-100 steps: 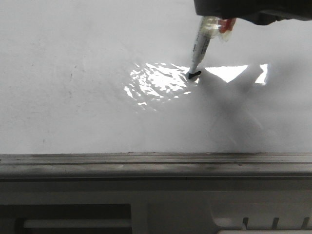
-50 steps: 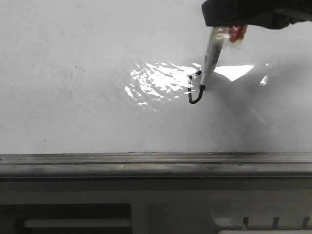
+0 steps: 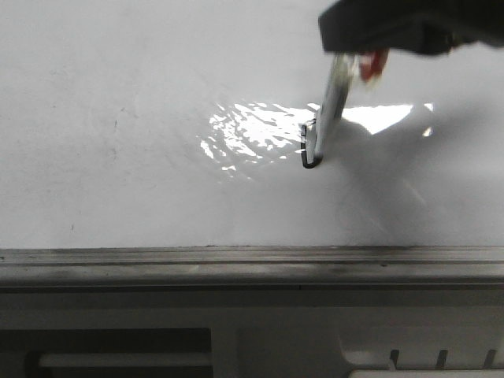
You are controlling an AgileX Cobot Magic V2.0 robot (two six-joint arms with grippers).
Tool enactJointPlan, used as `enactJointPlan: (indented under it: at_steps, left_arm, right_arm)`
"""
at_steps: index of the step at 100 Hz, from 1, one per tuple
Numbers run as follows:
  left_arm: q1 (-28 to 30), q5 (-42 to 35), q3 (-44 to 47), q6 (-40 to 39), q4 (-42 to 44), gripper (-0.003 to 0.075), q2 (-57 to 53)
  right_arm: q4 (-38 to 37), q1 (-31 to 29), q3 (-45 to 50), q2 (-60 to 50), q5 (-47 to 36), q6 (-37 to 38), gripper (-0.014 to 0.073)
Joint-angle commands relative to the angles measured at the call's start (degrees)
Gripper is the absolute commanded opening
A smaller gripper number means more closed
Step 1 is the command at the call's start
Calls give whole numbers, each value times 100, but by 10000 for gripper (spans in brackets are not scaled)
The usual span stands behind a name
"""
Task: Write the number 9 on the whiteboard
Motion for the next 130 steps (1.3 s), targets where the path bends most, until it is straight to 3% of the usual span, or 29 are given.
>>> enactJointPlan:
  at_steps: [1, 48, 63, 83, 91, 100, 113, 121, 130]
  left_arm:
    - [-33, -149, -152, -53, -205, 154, 43]
    - [-33, -69, 31, -53, -205, 154, 43]
    - [-33, 9, 31, -53, -205, 165, 43]
    - [-33, 250, 31, -53, -205, 358, 323]
    - [-45, 353, 20, 57, -205, 370, 683]
    - [-55, 695, 5, 948, -535, 368, 1112]
    - [-55, 1163, 5, 2759, -1861, 369, 1726]
    - [-55, 1536, 5, 3919, -2599, 369, 2064]
    - [-55, 2050, 5, 4712, -3141, 369, 2510]
  right_arm:
    - [42, 111, 324, 218, -158, -222, -67]
    - [226, 341, 434, 207, -270, -210, -68]
    - [204, 616, -28, -339, -44, -210, -69]
    - [204, 973, -997, -907, 1279, -210, -71]
    - [204, 1033, -1244, -920, 1833, -210, -71]
    - [204, 1103, -1389, -870, 2384, -245, -71]
    - [226, 1334, -1391, -870, 2892, -786, -72]
    - [226, 1559, -1391, -870, 3003, -879, -72]
    - [226, 1809, -1391, -848, 2958, -879, -72]
